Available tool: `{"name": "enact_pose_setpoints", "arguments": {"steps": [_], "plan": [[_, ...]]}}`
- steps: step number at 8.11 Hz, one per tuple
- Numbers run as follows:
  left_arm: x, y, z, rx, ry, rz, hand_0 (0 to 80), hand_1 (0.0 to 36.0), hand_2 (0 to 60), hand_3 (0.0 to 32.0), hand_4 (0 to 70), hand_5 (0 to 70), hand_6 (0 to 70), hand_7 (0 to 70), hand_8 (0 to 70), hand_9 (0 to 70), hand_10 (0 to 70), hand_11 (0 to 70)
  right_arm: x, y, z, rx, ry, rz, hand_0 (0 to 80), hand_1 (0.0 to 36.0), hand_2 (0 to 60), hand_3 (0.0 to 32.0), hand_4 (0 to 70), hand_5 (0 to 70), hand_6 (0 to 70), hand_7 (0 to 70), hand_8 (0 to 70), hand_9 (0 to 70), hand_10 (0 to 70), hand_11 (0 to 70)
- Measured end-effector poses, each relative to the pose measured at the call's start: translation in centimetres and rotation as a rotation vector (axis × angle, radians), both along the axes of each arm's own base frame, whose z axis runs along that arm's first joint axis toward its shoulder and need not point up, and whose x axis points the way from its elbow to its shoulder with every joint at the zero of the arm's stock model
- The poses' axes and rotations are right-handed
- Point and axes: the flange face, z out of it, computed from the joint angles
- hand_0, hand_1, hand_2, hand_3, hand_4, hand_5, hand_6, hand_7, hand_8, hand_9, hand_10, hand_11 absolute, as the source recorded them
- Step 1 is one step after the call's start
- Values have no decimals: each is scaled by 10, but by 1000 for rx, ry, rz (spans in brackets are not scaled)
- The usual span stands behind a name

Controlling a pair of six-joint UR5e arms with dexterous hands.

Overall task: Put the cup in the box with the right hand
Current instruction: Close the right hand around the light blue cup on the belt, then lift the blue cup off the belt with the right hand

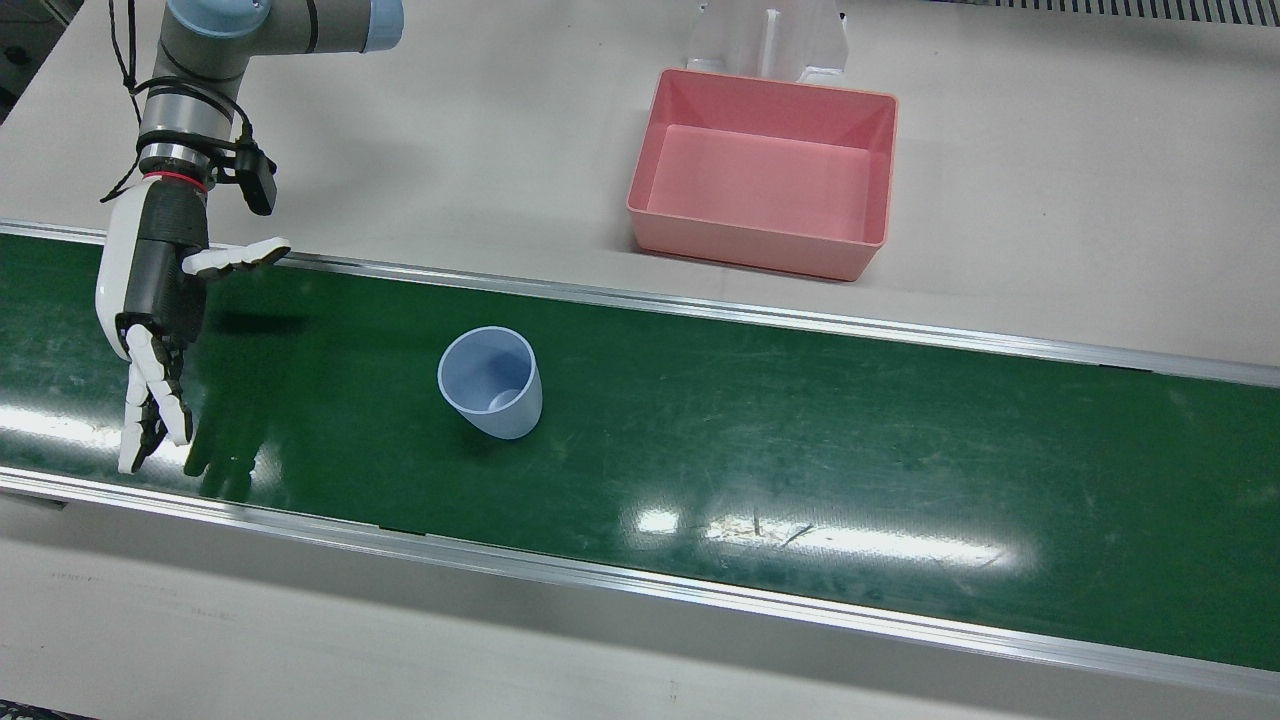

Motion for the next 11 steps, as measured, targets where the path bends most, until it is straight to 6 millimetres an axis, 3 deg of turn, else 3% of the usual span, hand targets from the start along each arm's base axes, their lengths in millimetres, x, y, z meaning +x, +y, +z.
{"name": "enact_pose_setpoints", "arguments": {"steps": [3,4,5,6,7,8,11], "plan": [[0,0,0,0,0,0,0,0,0,0,0,0,0,0,0,0,0,0,-10,3,5,-4,31,-17,387,71,11,0,0,27,31,80,15,22,13,28],[0,0,0,0,-1,0,0,0,0,0,0,0,0,0,0,0,0,0,-12,4,6,-3,37,-22,396,80,32,0,0,29,44,151,24,53,13,29],[0,0,0,0,-1,1,0,0,0,0,0,0,0,0,0,0,0,0,-14,4,6,-2,43,-24,411,96,95,0,26,35,95,389,85,196,55,89],[0,0,0,0,-1,0,0,0,0,0,0,0,0,0,0,0,0,0,-15,4,5,-1,45,-25,406,110,313,0,263,72,231,700,391,645,254,370],[0,0,0,0,-1,1,0,0,0,0,0,0,0,0,0,0,0,0,-14,4,4,0,47,-23,414,167,581,0,341,103,308,700,529,700,374,528],[0,0,0,0,-1,1,0,0,0,0,0,0,0,0,0,0,0,0,-9,1,2,2,54,-10,423,184,600,0,324,107,307,700,529,700,374,529],[0,0,0,0,-1,0,0,0,0,0,0,0,0,0,0,0,0,0,30,-8,-11,26,80,69,407,139,461,0,280,97,282,700,502,700,360,510]]}}
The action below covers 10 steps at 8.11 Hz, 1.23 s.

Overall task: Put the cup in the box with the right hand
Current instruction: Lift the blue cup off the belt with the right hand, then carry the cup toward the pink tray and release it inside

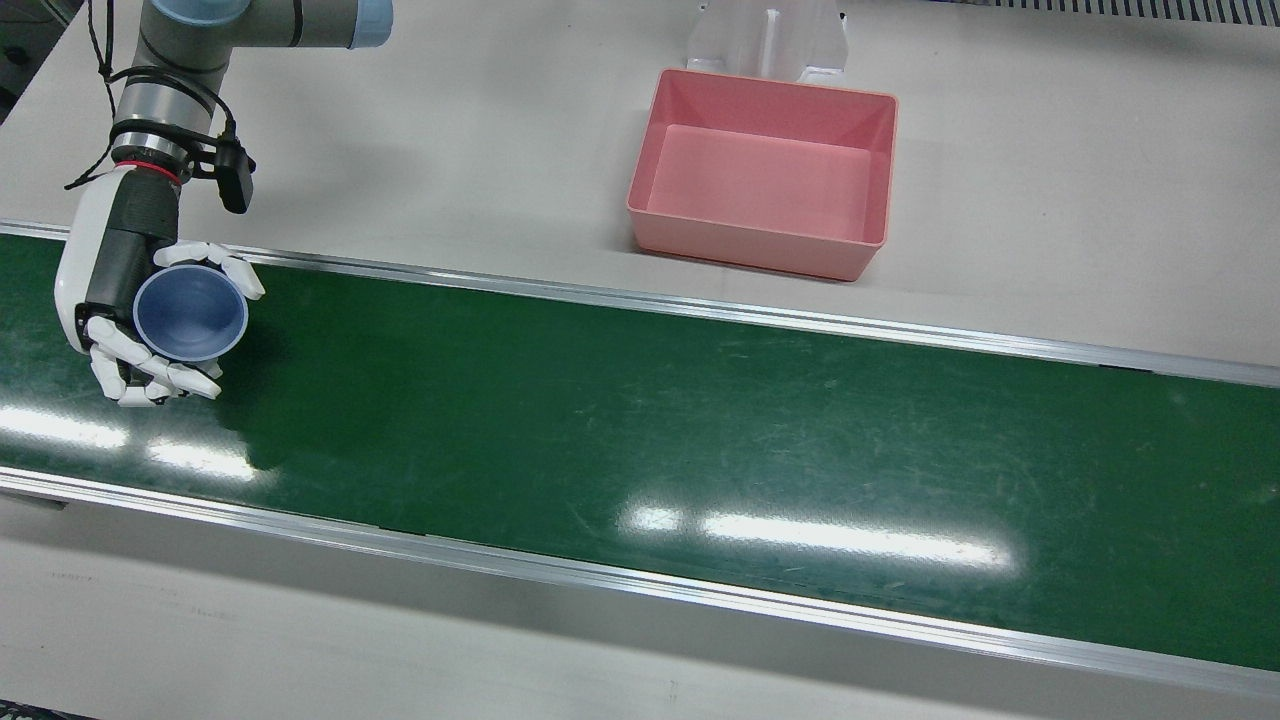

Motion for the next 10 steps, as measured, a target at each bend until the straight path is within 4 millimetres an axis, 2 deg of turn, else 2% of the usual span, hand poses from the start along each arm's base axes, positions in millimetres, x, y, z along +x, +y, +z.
{"name": "enact_pose_setpoints", "arguments": {"steps": [2,3,4,5,7,8,10], "plan": [[0,0,0,0,1,0,0,0,0,0,0,0,0,0,0,0,0,0,20,2,-12,23,-8,30,417,134,422,0,295,96,279,700,496,700,356,505],[0,0,0,0,1,0,0,0,0,0,0,0,0,0,0,0,0,0,25,5,-25,46,-20,33,414,125,401,0,309,94,279,700,496,700,360,509],[0,0,0,0,1,-1,0,0,0,0,0,0,0,0,0,0,0,0,24,12,-46,88,-24,25,412,118,384,0,317,93,281,700,500,700,369,519],[0,0,0,0,1,0,0,0,0,0,0,0,0,0,0,0,0,0,12,26,-77,140,-19,-7,424,119,373,0,349,93,284,700,503,700,369,519],[0,0,0,0,1,0,0,0,0,0,0,0,0,0,0,0,0,0,-39,68,-136,235,-24,-126,439,121,342,0,355,93,282,700,499,700,362,510],[0,0,0,0,0,0,0,0,0,0,0,0,0,0,0,0,0,0,-69,89,-156,272,-29,-191,438,113,316,0,347,91,276,700,491,700,355,501],[0,0,-1,0,1,-1,0,0,0,0,0,0,0,0,0,0,0,0,-141,139,-182,315,-33,-309,430,100,271,0,332,87,265,700,476,700,346,490]]}}
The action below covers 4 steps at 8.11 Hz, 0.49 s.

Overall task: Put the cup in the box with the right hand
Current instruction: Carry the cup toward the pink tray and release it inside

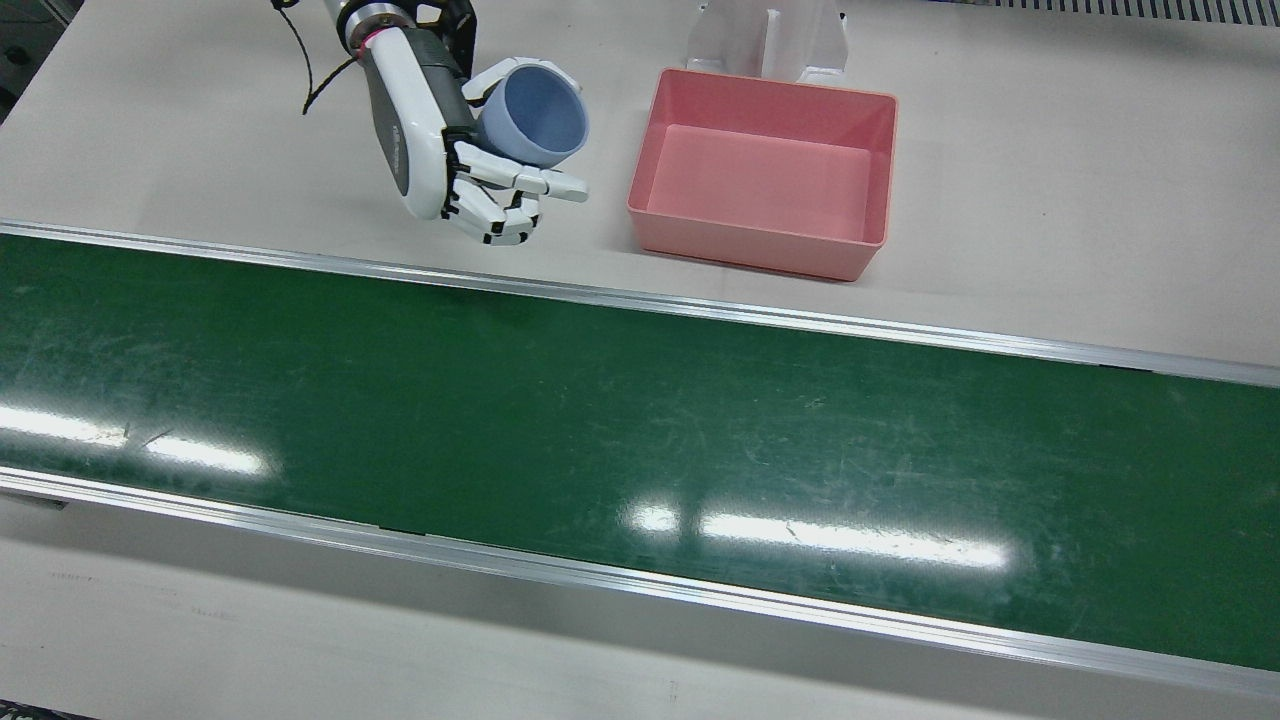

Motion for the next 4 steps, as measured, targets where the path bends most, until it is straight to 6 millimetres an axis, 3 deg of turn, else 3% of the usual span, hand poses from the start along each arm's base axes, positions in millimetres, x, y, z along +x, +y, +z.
{"name": "enact_pose_setpoints", "arguments": {"steps": [1,2,3,4], "plan": [[0,0,0,0,0,0,0,0,0,0,0,0,0,0,0,0,0,0,-36,31,-8,11,11,-50,438,97,239,0,347,82,255,700,462,700,323,461],[0,0,0,1,0,0,0,0,0,0,0,0,0,0,0,0,0,0,-65,61,-15,20,23,-91,437,72,122,0,328,66,218,700,401,648,252,365],[0,0,0,1,0,0,0,0,0,0,0,0,0,0,0,0,0,0,-89,87,-23,36,34,-128,409,35,0,0,132,38,140,568,218,400,110,161],[0,0,0,1,0,0,0,0,0,0,0,0,0,0,0,0,0,0,-106,106,-30,54,48,-153,387,43,0,0,0,21,49,189,20,75,14,28]]}}
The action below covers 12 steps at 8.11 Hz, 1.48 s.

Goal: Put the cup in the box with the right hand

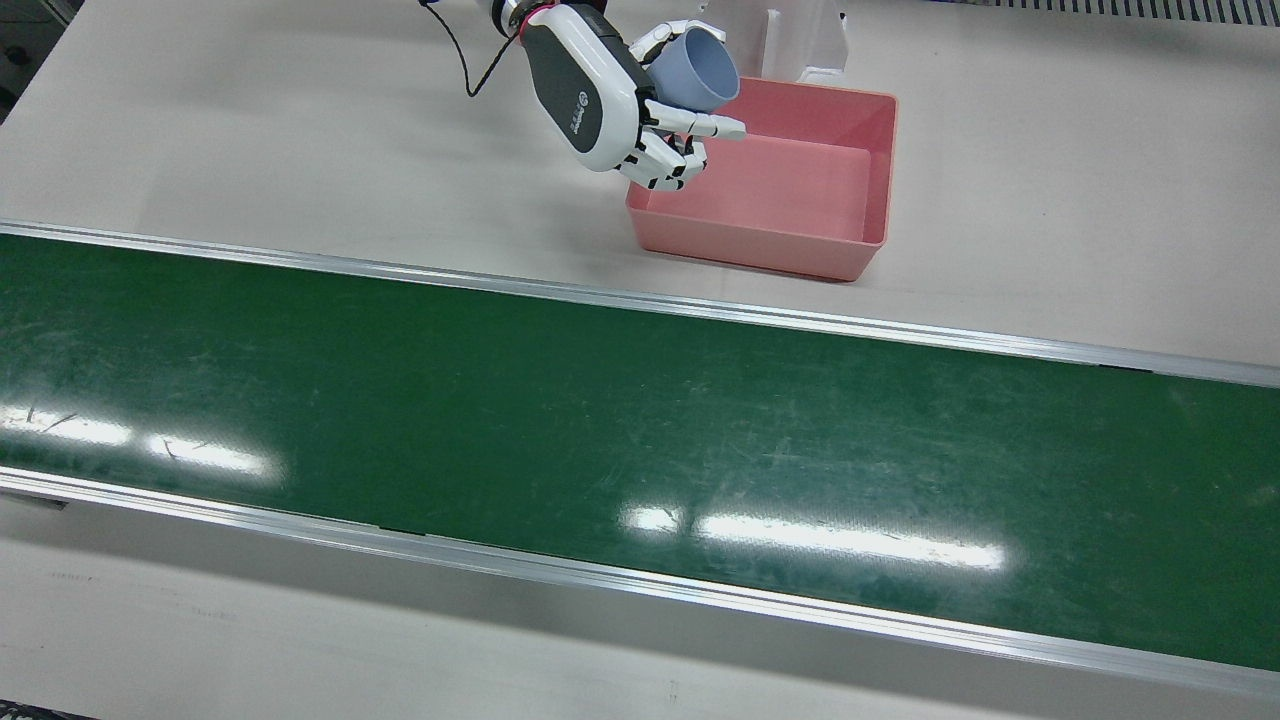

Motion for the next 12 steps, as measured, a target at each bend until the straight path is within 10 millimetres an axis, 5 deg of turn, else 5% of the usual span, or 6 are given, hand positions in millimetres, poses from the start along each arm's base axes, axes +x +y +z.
{"name": "enact_pose_setpoints", "arguments": {"steps": [1,4,5,7,9,12], "plan": [[0,0,0,0,0,0,0,0,0,0,0,0,0,0,0,0,0,0,-8,10,-3,11,10,-12,392,58,0,0,0,16,8,14,0,0,0,0],[0,0,0,-1,1,1,0,0,0,0,0,0,0,0,0,0,0,0,-16,20,-1,20,28,-28,412,76,0,0,0,18,0,0,0,0,0,0],[0,0,0,-1,0,0,0,0,0,0,0,0,0,0,0,0,0,0,-18,21,-1,20,30,-30,424,82,0,24,0,21,0,0,0,0,0,0],[0,0,0,-1,1,0,0,0,0,0,0,0,0,0,0,0,0,0,-11,14,2,17,27,-24,431,86,0,0,0,23,7,5,0,0,0,0],[0,0,0,0,0,0,0,0,0,0,0,0,0,0,0,0,0,0,35,-22,22,-42,-10,4,426,82,0,0,0,23,16,26,0,0,0,0],[0,0,1,-1,0,0,0,0,0,0,0,0,0,0,0,0,0,0,157,-119,72,-128,-50,98,409,74,0,0,0,25,16,12,0,0,7,23]]}}
